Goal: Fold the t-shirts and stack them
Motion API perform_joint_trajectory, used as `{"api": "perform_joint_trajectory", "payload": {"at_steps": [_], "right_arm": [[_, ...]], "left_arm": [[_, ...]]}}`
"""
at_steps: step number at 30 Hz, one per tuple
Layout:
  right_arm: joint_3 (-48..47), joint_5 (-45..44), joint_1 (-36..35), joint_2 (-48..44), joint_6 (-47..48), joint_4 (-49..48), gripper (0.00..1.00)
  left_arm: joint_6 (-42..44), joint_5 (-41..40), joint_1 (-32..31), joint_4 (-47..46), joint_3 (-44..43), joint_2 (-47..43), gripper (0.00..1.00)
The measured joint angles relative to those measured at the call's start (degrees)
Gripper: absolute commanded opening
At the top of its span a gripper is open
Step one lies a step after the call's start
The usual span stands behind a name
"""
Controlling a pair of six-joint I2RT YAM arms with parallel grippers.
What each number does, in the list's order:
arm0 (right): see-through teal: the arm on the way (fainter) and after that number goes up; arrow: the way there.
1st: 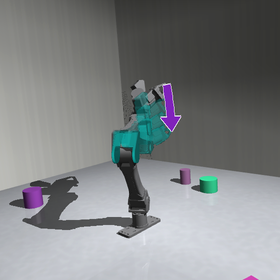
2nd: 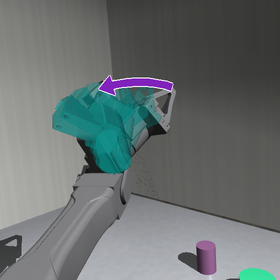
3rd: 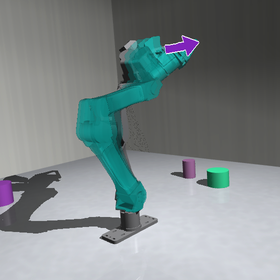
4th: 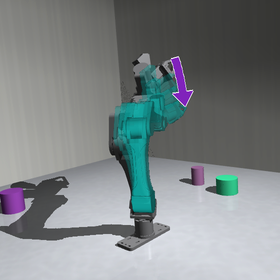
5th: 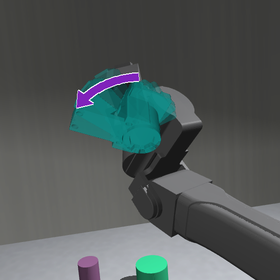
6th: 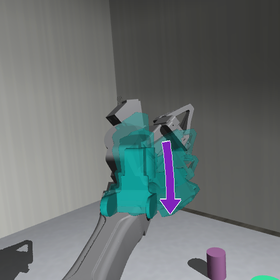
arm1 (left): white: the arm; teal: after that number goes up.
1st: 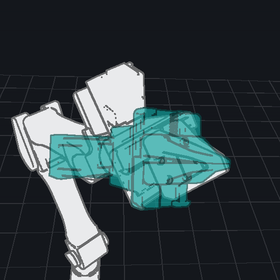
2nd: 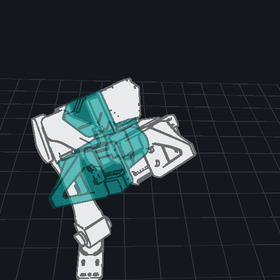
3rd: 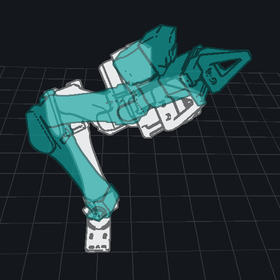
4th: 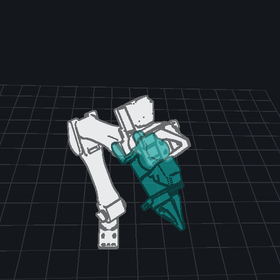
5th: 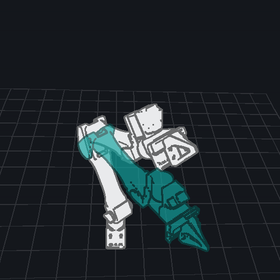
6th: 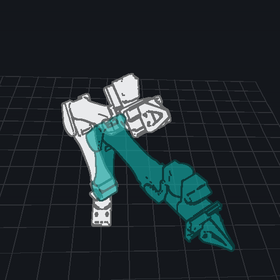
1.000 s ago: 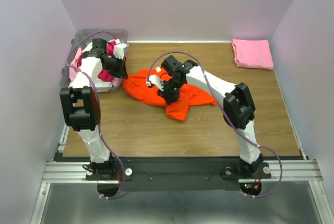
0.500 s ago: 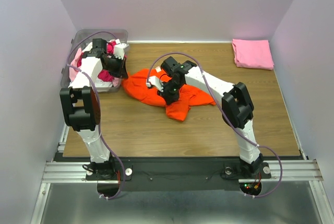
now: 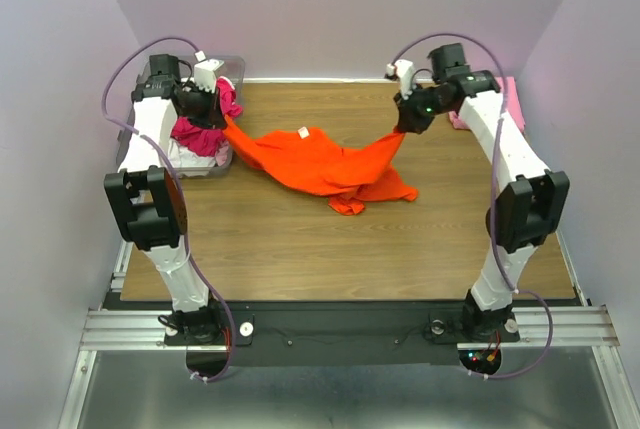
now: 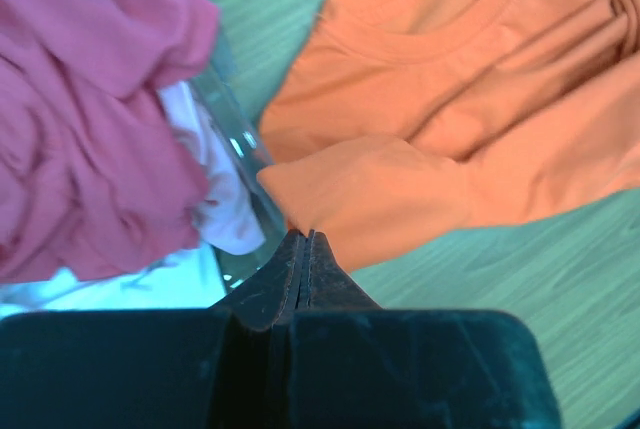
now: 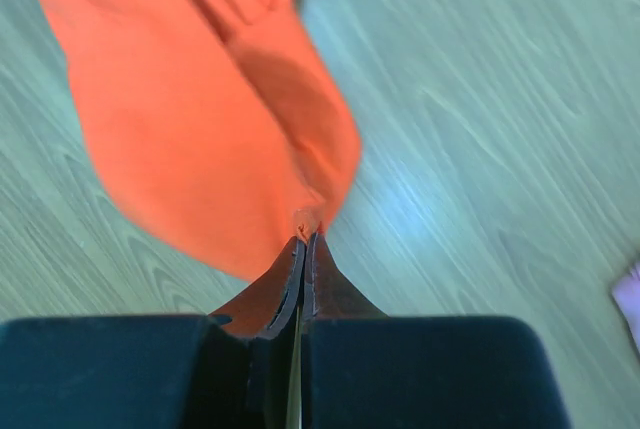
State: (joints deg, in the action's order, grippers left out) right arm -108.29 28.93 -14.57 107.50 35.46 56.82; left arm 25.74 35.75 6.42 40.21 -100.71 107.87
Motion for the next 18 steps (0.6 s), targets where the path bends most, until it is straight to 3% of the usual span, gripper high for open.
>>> {"api": "perform_joint_trajectory", "payload": {"at_steps": [10,18], "right_arm": [[2.78,3.1,10.45,-2.29,-5.27,0.15,0.0],[7.17,3.61,15.32,-4.87,-9.07,-0.57,0.0]], "left_arm": [[0.55,0.52,0.55,1.09,-2.08,2.32,0.0],[0.85,4.33,1.99,-1.84,0.79,-0.72,0.0]]}}
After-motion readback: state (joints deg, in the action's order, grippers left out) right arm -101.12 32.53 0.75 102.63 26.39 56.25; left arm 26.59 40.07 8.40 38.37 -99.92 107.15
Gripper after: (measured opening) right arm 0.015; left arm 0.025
